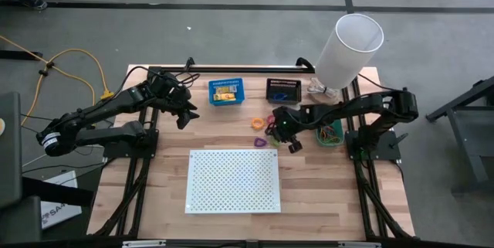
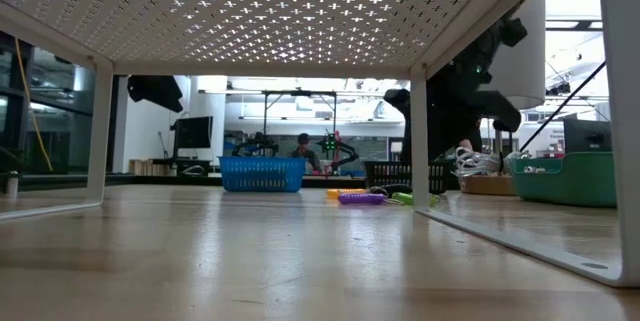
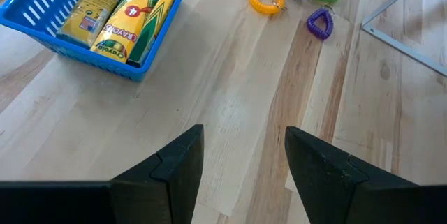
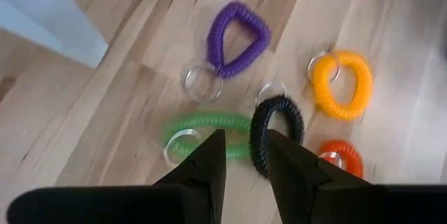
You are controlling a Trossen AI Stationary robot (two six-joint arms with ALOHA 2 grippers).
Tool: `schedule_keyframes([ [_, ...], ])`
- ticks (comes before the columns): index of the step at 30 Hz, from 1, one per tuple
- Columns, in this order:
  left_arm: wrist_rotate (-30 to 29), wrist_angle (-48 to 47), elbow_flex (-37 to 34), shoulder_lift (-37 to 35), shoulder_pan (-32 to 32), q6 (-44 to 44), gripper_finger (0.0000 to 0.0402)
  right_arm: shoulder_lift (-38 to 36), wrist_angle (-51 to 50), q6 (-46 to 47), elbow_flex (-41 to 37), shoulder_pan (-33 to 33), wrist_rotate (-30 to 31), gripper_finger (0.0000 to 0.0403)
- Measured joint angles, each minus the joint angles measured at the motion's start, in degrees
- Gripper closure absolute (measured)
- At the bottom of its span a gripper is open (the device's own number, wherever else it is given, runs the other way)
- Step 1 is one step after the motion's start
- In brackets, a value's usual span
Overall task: Pick & Place Office Desk Supplies
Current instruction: Put the black spring keychain into the black bin
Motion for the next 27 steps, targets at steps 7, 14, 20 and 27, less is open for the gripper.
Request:
schedule_keyframes([
  [7, -0.01, 0.0, 0.0, 0.0, -0.02, 0.0, 0.0206, 0.0, 1.93, 0.16, -0.57, -0.82, 1.26, 0.0314],
  [14, -0.02, 0.0, 0.0, 0.0, 0.0, 0.0, 0.0206, 1.65, 3.24, 2.03, -0.57, -1.63, 1.21, 0.0314],
  [20, -0.01, 0.0, 0.0, 0.0, -0.02, 0.0, 0.0206, 3.78, 4.87, 2.03, -0.5, -1.66, 0.83, 0.0314],
  [27, -0.02, 0.0, 0.0, 0.0, -0.01, 0.0, 0.0206, 3.93, 5.37, 2.06, -0.54, -1.66, 0.83, 0.0314],
])
